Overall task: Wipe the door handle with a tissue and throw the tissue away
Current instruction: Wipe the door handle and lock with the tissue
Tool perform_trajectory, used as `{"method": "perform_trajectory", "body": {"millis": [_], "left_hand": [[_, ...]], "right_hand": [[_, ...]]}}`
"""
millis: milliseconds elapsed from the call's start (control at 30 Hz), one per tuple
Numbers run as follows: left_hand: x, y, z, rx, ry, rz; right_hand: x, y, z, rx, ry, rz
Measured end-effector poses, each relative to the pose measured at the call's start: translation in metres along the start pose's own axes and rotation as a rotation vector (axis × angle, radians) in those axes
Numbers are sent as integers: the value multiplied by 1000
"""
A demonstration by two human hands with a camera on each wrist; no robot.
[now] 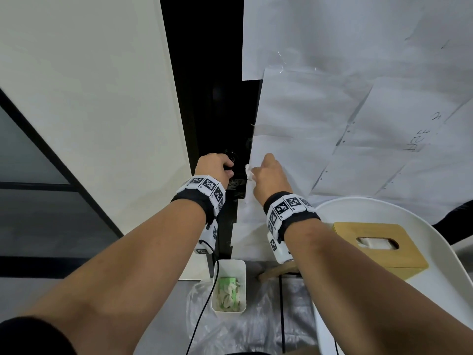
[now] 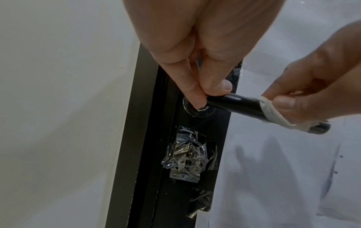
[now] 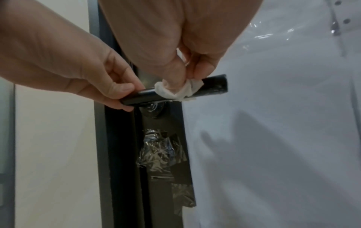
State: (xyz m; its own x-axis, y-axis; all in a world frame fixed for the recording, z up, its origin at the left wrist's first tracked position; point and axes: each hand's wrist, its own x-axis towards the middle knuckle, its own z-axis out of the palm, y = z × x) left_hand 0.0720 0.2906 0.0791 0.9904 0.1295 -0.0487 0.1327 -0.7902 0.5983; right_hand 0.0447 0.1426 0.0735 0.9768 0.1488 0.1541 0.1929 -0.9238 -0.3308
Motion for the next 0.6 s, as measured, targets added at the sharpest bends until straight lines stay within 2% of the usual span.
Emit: {"method": "perform_trajectory", "body": {"millis": [100,167,267,467,600], "left_hand": [[1,1,-1,38,-22,8],[0,2,1,49,18,37],[-2,1,2,56,48,50],[1,0,1,25,5,14],[-1,-3,3,12,44,34]], "right_hand": [[-1,-14,2,32,2,-27],[1,-19,8,14,-9,-84],[4,-14,9,4,-48,-44],[-3,24,2,-88,27,20],[-1,18,1,-95,21,44]]}}
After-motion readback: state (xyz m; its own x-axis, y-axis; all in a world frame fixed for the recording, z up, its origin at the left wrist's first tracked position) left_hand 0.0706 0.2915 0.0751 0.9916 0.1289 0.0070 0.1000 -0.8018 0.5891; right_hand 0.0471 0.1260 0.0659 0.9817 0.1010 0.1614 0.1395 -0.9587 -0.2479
